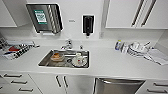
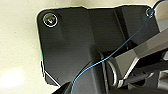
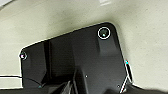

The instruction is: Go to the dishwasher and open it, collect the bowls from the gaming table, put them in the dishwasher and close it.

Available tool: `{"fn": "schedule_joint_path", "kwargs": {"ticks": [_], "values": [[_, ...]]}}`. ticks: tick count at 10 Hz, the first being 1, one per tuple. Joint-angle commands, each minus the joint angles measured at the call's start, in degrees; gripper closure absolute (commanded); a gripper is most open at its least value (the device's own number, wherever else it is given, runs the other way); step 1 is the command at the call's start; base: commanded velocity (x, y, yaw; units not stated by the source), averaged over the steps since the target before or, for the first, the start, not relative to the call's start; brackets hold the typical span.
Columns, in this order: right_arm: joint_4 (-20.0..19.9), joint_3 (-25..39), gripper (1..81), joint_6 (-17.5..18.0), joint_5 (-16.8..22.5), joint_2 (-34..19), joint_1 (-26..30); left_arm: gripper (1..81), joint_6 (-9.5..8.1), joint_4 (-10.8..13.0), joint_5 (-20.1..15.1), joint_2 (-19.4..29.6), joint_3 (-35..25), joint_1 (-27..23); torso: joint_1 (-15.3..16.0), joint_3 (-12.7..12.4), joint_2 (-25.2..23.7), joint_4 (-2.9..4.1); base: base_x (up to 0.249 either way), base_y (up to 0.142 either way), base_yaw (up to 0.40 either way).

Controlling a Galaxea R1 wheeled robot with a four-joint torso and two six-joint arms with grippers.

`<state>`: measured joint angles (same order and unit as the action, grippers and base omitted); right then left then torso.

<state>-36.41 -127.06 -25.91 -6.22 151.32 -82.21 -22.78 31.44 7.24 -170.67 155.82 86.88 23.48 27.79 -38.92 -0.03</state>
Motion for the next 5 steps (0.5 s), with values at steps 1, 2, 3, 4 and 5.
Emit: {"fn": "schedule_joint_path", "kwargs": {"ticks": [1, 2, 3, 4, 5], "values": [[1.4, -5.5, 1.0, -0.7, 3.7, 3.5, -0.8, 1.0, -0.16, -5.0, -3.0, -3.1, 5.6, -1.1, 0.0, 0.0, 0.0, 0.00, 0.000, 0.000, 0.000], [2.0, -9.0, 1.0, -0.8, 3.8, 5.9, -1.2, 1.0, -0.07, -5.8, -2.9, -4.7, 7.8, -1.1, 0.0, 0.0, 0.0, 0.00, 0.000, 0.000, 0.000], [2.1, -12.2, 1.0, -0.8, 4.1, 8.2, -1.3, 1.0, 0.02, -5.8, -2.9, -5.5, 8.3, -1.1, 0.0, 0.0, 0.0, 0.00, 0.000, 0.000, 0.000], [2.3, -14.2, 1.0, -0.9, 4.1, 9.7, -1.7, 1.0, 0.20, -5.7, -2.8, -5.7, 8.1, -1.1, 0.0, 0.0, 0.0, 0.00, 0.000, 0.000, 0.000], [3.5, -15.0, 1.0, -0.9, 2.4, 11.4, -2.6, 1.0, 0.28, -5.6, -2.7, -6.0, 8.1, -1.1, 0.0, 0.0, 0.0, 0.00, 0.000, 0.000, 0.000]]}}
